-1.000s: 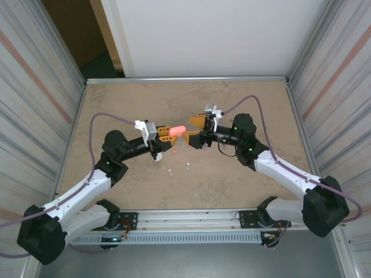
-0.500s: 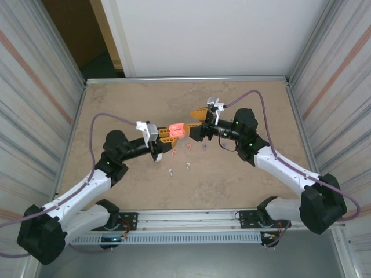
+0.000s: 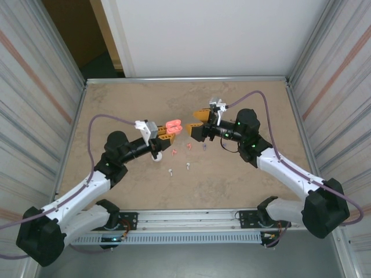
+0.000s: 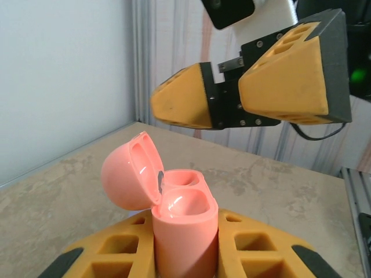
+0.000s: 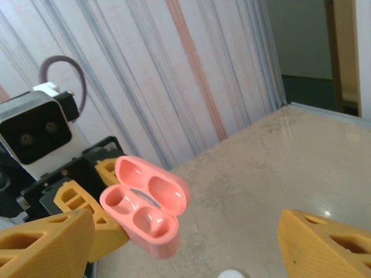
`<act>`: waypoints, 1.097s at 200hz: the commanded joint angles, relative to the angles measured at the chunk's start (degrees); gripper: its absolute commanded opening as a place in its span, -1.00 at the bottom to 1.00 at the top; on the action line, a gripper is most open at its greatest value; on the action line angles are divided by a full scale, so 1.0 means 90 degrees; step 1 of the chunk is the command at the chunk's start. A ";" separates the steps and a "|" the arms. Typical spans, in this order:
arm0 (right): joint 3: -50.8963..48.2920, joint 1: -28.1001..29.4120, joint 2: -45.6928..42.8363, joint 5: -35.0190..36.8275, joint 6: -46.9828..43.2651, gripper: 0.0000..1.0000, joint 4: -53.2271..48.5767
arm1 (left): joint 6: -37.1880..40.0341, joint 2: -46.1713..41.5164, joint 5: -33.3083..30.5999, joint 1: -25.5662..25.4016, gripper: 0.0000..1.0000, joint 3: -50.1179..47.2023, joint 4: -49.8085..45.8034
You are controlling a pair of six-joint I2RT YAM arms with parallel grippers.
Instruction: Insert wireless bluetooth earbuds into charging case
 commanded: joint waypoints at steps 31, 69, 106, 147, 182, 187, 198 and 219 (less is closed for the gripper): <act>0.0205 -0.0029 0.0114 0.0891 0.0009 0.41 -0.2010 | 0.0119 -0.0966 -0.0631 -0.0027 -1.00 -0.0428 -0.0755; 0.0747 0.0201 0.0820 0.1428 -0.0233 0.28 -0.3216 | 0.0109 -0.1933 -0.0907 -0.0017 -1.00 -0.0769 -0.1306; 0.1224 0.0504 0.1720 0.1346 -0.0616 0.25 -0.3463 | 0.0146 -0.2665 -0.0867 -0.0019 -1.00 -0.0875 -0.1576; 0.1862 0.0649 0.2939 0.0883 -0.0932 0.12 -0.3576 | 0.0113 -0.2954 -0.0643 -0.0021 -1.00 -0.0937 -0.1421; 0.2566 0.0801 0.3874 0.0858 -0.1122 -0.01 -0.3973 | 0.0132 -0.2951 -0.0551 -0.0021 -1.00 -0.0912 -0.1428; 0.2636 0.0812 0.3983 0.0860 -0.1135 -0.01 -0.4013 | 0.0133 -0.2946 -0.0552 -0.0022 -1.00 -0.0916 -0.1438; 0.2812 0.0829 0.4211 0.0864 -0.1151 -0.02 -0.4095 | 0.0158 -0.2946 -0.0558 -0.0018 -1.00 -0.0904 -0.1476; 0.3090 0.0863 0.4577 0.0898 -0.1227 -0.03 -0.4265 | 0.0186 -0.2926 -0.0562 -0.0015 -1.00 -0.0889 -0.1516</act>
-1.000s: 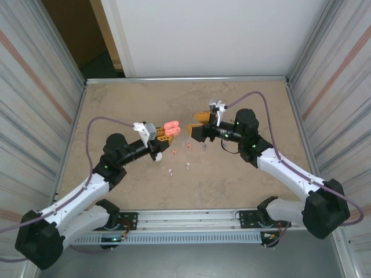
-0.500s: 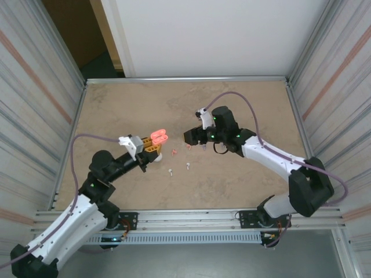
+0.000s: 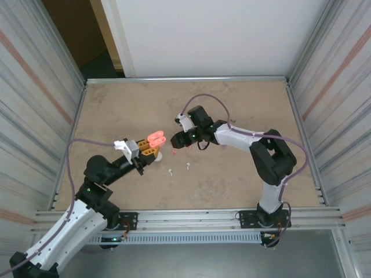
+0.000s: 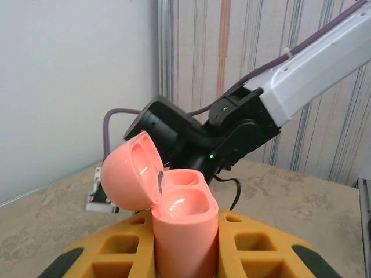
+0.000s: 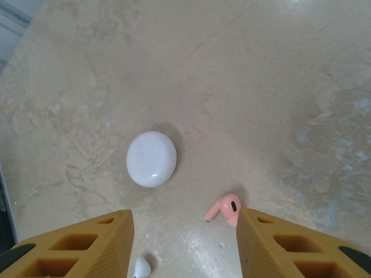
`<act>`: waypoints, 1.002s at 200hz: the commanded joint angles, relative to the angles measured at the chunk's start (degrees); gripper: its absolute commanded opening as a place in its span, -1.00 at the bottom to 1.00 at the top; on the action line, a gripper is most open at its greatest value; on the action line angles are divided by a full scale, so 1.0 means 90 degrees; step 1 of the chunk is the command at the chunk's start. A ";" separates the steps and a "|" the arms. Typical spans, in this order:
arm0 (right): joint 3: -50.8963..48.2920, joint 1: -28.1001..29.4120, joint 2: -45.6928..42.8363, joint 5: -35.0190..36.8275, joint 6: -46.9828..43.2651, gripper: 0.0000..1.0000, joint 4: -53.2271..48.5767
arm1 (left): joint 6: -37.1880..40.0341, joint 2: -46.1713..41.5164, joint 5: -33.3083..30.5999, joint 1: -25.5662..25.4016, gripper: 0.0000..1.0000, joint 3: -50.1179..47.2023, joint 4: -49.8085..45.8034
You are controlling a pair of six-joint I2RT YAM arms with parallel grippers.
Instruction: Insert wireless bluetooth earbuds into charging case
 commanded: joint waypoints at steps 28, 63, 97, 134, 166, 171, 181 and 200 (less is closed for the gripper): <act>0.0717 0.0148 0.0793 0.0051 -0.0380 -0.04 -0.0734 | 0.0108 0.0010 0.0100 -0.0019 -1.00 0.0031 -0.0017; 0.0895 0.0189 0.1134 0.0060 -0.0381 -0.05 -0.0747 | 0.0096 0.0065 0.0097 -0.0020 -1.00 0.0032 0.0028; 0.1088 0.0188 0.1405 0.0032 -0.0432 -0.05 -0.0828 | 0.0071 0.0193 0.0132 -0.0022 -1.00 0.0063 0.0100; 0.1209 0.0206 0.1607 -0.0109 -0.0469 -0.06 -0.0827 | 0.0078 0.0270 0.0140 -0.0022 -1.00 0.0071 0.0138; 0.1220 0.0234 0.1680 -0.0117 -0.0529 -0.07 -0.0922 | 0.0097 0.0341 0.0165 -0.0014 -1.00 0.0100 0.0149; 0.1229 0.0241 0.1691 -0.0117 -0.0553 -0.06 -0.0960 | 0.0099 0.0356 0.0168 -0.0021 -1.00 0.0106 0.0151; 0.1245 0.0253 0.1720 -0.0128 -0.0587 -0.07 -0.1034 | 0.0094 0.0380 0.0174 -0.0022 -1.00 0.0102 0.0174; 0.1289 0.0270 0.1750 -0.0161 -0.0639 -0.08 -0.1182 | 0.0109 0.0437 0.0177 -0.0022 -1.00 0.0109 0.0193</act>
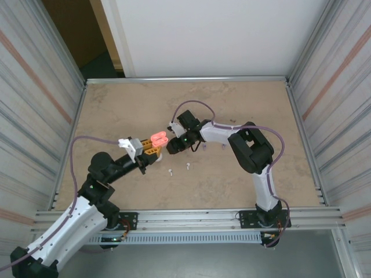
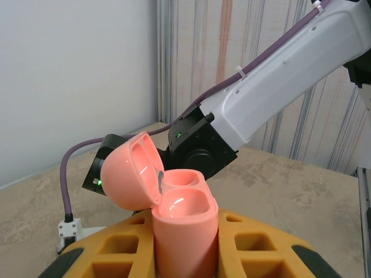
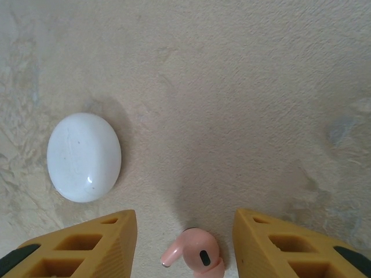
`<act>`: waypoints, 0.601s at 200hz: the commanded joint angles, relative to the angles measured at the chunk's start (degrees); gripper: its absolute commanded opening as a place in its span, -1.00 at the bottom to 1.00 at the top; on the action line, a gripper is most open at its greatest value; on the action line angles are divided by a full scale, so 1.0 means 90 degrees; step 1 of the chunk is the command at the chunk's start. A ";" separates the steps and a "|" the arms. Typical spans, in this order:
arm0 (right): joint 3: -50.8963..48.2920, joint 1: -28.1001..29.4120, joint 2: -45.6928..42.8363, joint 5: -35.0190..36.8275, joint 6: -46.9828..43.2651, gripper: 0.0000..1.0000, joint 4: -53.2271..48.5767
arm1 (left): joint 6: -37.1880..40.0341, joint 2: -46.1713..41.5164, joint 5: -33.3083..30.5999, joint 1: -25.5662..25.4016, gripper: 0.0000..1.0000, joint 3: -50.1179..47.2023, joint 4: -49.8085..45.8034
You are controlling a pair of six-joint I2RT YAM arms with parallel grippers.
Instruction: Insert wireless bluetooth earbuds into charging case
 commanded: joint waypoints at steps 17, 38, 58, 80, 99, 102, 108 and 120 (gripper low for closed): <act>0.0154 0.0076 0.0125 -0.0149 -0.0292 -0.10 -0.0501 | 0.0087 0.0080 0.0135 -0.0022 -1.00 0.0120 0.0208; 0.0034 0.0105 0.0041 -0.0092 -0.0342 -0.12 -0.0569 | 0.0106 0.0121 0.0157 -0.0014 -1.00 0.0148 0.0189; -0.0117 0.0128 -0.0062 -0.0058 -0.0363 -0.12 -0.0565 | 0.0120 0.0129 0.0163 -0.0017 -1.00 0.0158 0.0178; -0.0228 0.0166 -0.0154 -0.0008 -0.0398 -0.16 -0.0553 | 0.0125 0.0137 0.0151 -0.0015 -1.00 0.0158 0.0167; -0.0302 0.0194 -0.0219 0.0045 -0.0406 -0.18 -0.0570 | 0.0124 0.0149 0.0153 -0.0015 -1.00 0.0157 0.0164; -0.0320 0.0195 -0.0225 0.0057 -0.0402 -0.19 -0.0571 | 0.0125 0.0151 0.0150 -0.0019 -1.00 0.0158 0.0157; -0.0332 0.0186 -0.0234 0.0073 -0.0406 -0.19 -0.0566 | 0.0122 0.0151 0.0151 -0.0017 -1.00 0.0171 0.0160; -0.0371 0.0189 -0.0263 0.0088 -0.0407 -0.20 -0.0564 | 0.0125 0.0156 0.0157 -0.0014 -1.00 0.0182 0.0147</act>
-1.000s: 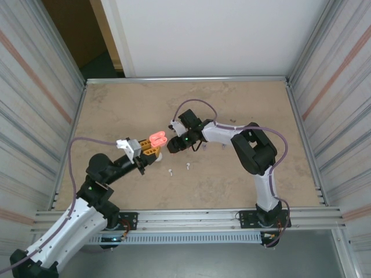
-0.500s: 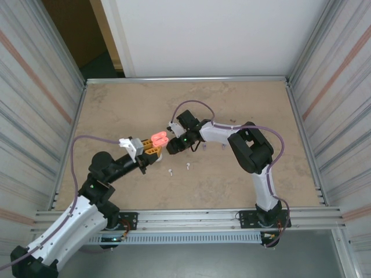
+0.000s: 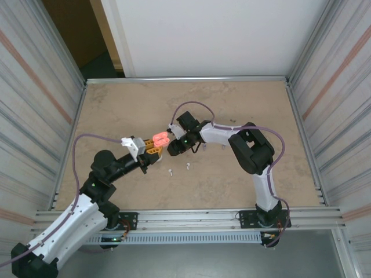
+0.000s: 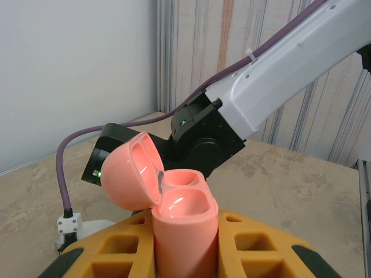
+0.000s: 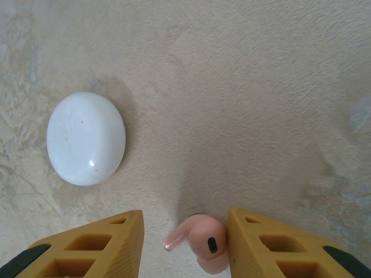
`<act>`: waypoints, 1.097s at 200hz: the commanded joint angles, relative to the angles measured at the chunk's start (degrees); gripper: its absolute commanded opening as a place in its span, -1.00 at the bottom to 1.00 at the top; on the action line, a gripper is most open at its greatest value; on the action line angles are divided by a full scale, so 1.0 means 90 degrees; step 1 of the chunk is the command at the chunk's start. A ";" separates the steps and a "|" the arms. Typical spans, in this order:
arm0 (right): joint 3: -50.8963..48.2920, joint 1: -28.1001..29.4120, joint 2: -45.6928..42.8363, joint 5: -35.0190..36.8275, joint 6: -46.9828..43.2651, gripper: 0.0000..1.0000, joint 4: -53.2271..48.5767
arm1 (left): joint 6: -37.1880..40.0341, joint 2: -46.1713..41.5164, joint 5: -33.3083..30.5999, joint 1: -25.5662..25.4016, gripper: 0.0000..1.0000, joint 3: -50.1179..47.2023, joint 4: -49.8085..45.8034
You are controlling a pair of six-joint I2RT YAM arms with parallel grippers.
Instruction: Insert wireless bluetooth earbuds into charging case
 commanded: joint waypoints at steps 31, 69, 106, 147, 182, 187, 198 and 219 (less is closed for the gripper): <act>-0.0253 0.0118 -0.0200 0.0067 -0.0161 -0.27 -0.0528 | 0.0103 -0.0004 0.0128 -0.0013 -1.00 0.0187 0.0139; -0.0250 0.0114 -0.0210 0.0181 -0.0191 -0.37 -0.0583 | 0.0105 0.0022 0.0130 -0.0016 -1.00 0.0197 0.0140; -0.0256 0.0115 -0.0226 0.0304 -0.0202 -0.58 -0.0586 | 0.0103 0.0025 0.0132 -0.0016 -1.00 0.0207 0.0125; -0.0384 0.0124 -0.0463 0.0485 -0.0184 -0.71 -0.0388 | 0.0101 0.0000 0.0135 -0.0015 -1.00 0.0193 0.0091; -0.0682 0.0110 -0.1016 0.0743 -0.0195 -0.72 -0.0070 | 0.0068 0.0025 0.0087 -0.0016 -1.00 0.0150 0.0104; -0.0735 0.0119 -0.1123 0.0796 -0.0209 -0.72 -0.0038 | 0.0047 0.0033 0.0089 -0.0017 -1.00 0.0141 0.0120; -0.0883 0.0115 -0.1393 0.0910 -0.0222 -0.72 0.0053 | 0.0034 0.0058 0.0089 -0.0018 -1.00 0.0105 0.0177; -0.1194 0.0116 -0.1982 0.1133 -0.0279 -0.72 0.0160 | -0.0017 0.0155 0.0068 -0.0015 -1.00 0.0034 0.0302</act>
